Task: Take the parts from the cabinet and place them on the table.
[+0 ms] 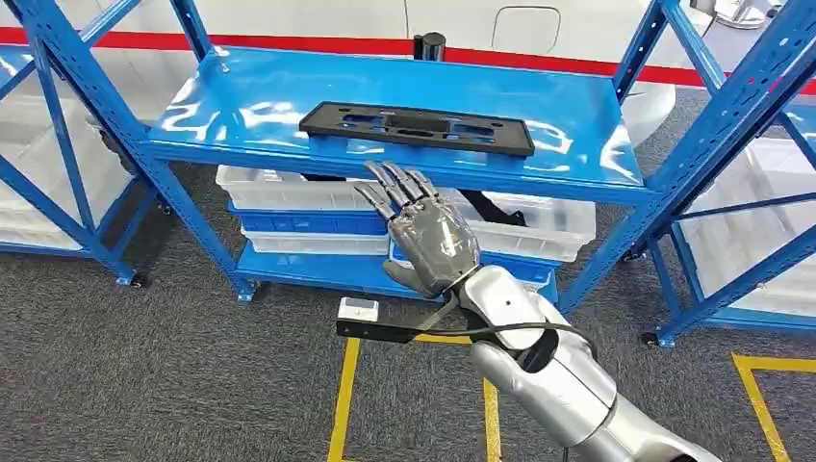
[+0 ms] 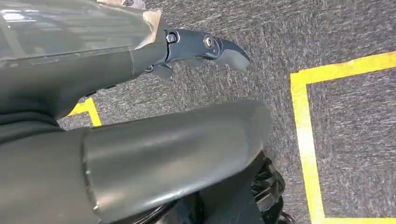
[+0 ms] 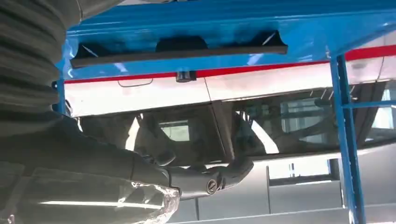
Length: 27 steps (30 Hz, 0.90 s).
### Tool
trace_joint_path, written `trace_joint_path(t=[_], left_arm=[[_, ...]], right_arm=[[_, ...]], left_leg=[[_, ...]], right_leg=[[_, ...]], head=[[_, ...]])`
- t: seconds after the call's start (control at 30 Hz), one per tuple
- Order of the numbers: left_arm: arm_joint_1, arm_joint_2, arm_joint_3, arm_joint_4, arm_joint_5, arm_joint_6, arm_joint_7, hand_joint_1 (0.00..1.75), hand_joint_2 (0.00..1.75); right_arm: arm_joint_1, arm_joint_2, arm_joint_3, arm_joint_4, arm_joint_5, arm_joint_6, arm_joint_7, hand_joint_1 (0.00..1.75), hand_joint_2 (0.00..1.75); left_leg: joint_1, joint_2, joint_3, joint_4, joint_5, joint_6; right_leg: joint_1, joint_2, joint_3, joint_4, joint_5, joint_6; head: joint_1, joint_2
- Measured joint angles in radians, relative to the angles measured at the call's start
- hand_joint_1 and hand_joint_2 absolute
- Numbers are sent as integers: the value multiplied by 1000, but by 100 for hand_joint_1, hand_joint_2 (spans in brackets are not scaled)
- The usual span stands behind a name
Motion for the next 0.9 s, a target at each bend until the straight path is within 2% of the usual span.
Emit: trace_joint_path(t=[0.03, 0.1, 0.17, 0.2, 0.23, 0.27, 0.33, 0.37, 0.4, 0.43, 0.47, 0.5, 0.53, 0.57, 0.67, 0.7, 0.73, 0.77, 0.83, 0.87, 0.9], left_arm=[[-1, 0, 0, 1, 0, 0, 0, 0, 0], [-1, 2, 0, 2, -2, 1, 3, 0, 0], [-2, 2, 0, 6, -9, 2, 13, 0, 0], [-3, 5, 0, 7, -13, 3, 18, 0, 0], [-3, 4, -1, 8, -15, 2, 22, 0, 0], [-4, 4, -1, 9, -20, 3, 28, 0, 0], [-4, 6, -1, 10, -23, 10, 39, 0, 0], [-4, 6, -1, 12, -24, 16, 47, 0, 0], [-4, 6, -1, 13, -24, 19, 53, 0, 0], [-4, 6, -1, 14, -26, 20, 58, 0, 0], [-5, 6, -1, 14, -26, 20, 61, 0, 0], [-5, 6, -1, 14, -26, 21, 64, 0, 0], [-7, 6, -1, 15, -25, 21, 66, 0, 0], [-10, 6, -1, 16, -25, 21, 67, 0, 0], [-12, 6, 0, 16, -24, 21, 68, 0, 0], [-12, 6, 0, 16, -24, 21, 68, 0, 0], [-12, 5, 0, 16, -24, 22, 69, 0, 0], [-14, 6, 0, 16, -24, 23, 69, 0, 0], [-15, 5, 0, 16, -23, 31, 75, 0, 0], [-15, 6, 0, 16, -23, 31, 78, 0, 0], [-14, 6, 0, 17, -23, 32, 82, 0, 0]], right_arm=[[0, 0, 0, 0, 0, 0, 0, 0, 175], [0, 0, -1, 0, 0, -1, -1, 0, 175], [1, 0, -3, 0, 1, -1, -1, 0, 175], [0, 3, -5, -1, 2, -1, -3, 0, 175], [-1, 4, -6, -1, 2, -1, -4, 0, 175], [-1, 7, -7, -1, 2, -1, -5, 0, 175], [-1, 7, -7, -1, 3, -1, -5, 0, 175], [0, 7, -8, -1, 3, -1, -5, 0, 175], [0, 8, -8, -1, 3, -1, -5, 0, 175], [0, 9, -11, -1, 3, -1, -5, 0, 175], [-1, 11, -14, -1, 5, -1, -5, 0, 175], [-2, 13, -16, -1, 6, -1, -5, 0, 175], [-4, 14, -16, -1, 6, -1, -5, 0, 175], [-8, 14, -16, -1, 6, -1, -6, 0, 175], [-11, 14, -16, 0, 6, -1, -6, 0, 175], [-13, 14, -17, -1, 6, -1, -6, 0, 175], [-14, 14, -19, -1, 7, -2, -7, 0, 175], [-17, 14, -19, -1, 7, -2, -7, 0, 175], [-14, 13, -19, 0, 7, -2, -8, 0, 175], [-10, 13, -19, 1, 8, -2, -8, 0, 175], [-7, 13, -19, 2, 8, -2, -8, 0, 175]], left_leg=[[-4, -1, 1, 3, -5, -8], [-9, 0, -1, 5, -9, -14], [-7, 1, 1, 3, -10, -19], [-6, 0, 0, 6, -17, -25], [-4, 3, -11, 32, -35, -31], [-2, 5, -38, 92, -70, -36], [2, 6, -126, 255, -137, -44], [2, 6, -162, 313, -148, -45], [2, 6, -173, 319, -134, -45], [2, 7, -161, 279, -96, -43], [2, 7, -126, 199, -45, -39], [2, 8, -78, 102, 5, -34], [2, 9, -43, 30, 21, -29], [-4, 8, -29, 14, 7, -29], [-11, 5, -30, 18, 4, -17], [-6, 5, -24, 8, 9, -9], [-2, 5, -16, 0, 11, -3], [-2, 6, -15, 0, 8, 6], [-4, 6, -13, 0, 4, 13], [-5, 6, -12, 0, 1, 16], [-6, 4, -9, 0, -2, 16]], right_leg=[[1, -1, 24, -57, 12, -8], [5, 1, 30, -59, 16, -32], [8, 2, 29, -59, 17, -45], [-6, 3, 35, -63, 19, -54], [-6, 3, 40, -64, 15, -60], [-6, 2, 44, -64, 12, -65], [-4, 1, 46, -63, 9, -70], [-3, 1, 46, -63, 8, -71], [-3, 1, 47, -63, 7, -71], [-3, 2, 50, -63, 6, -72], [-3, 2, 55, -63, 3, -74], [-4, 4, 61, -63, -1, -70], [-3, 5, 64, -63, -4, -66], [10, 5, 59, -61, -8, -60], [4, 4, 60, -68, -7, -46], [7, 4, 63, -68, -11, -37], [2, 3, 51, -49, -21, -36], [4, 3, 23, 7, -47, -41], [3, 3, -66, 172, -105, -48], [3, 3, -105, 241, -121, -46], [2, 3, -127, 266, -116, -38]], head=[[0, 0], [-1, 0], [-1, 0], [-1, 0], [-2, 0], [-5, 0], [-5, 0], [-5, 0], [-5, 0], [-5, 0], [-5, 0], [-5, 0], [-4, 0], [-5, 0], [-4, 0], [-5, 0], [-3, 0], [-2, 0], [-2, 0], [-2, 0], [-3, 0]])
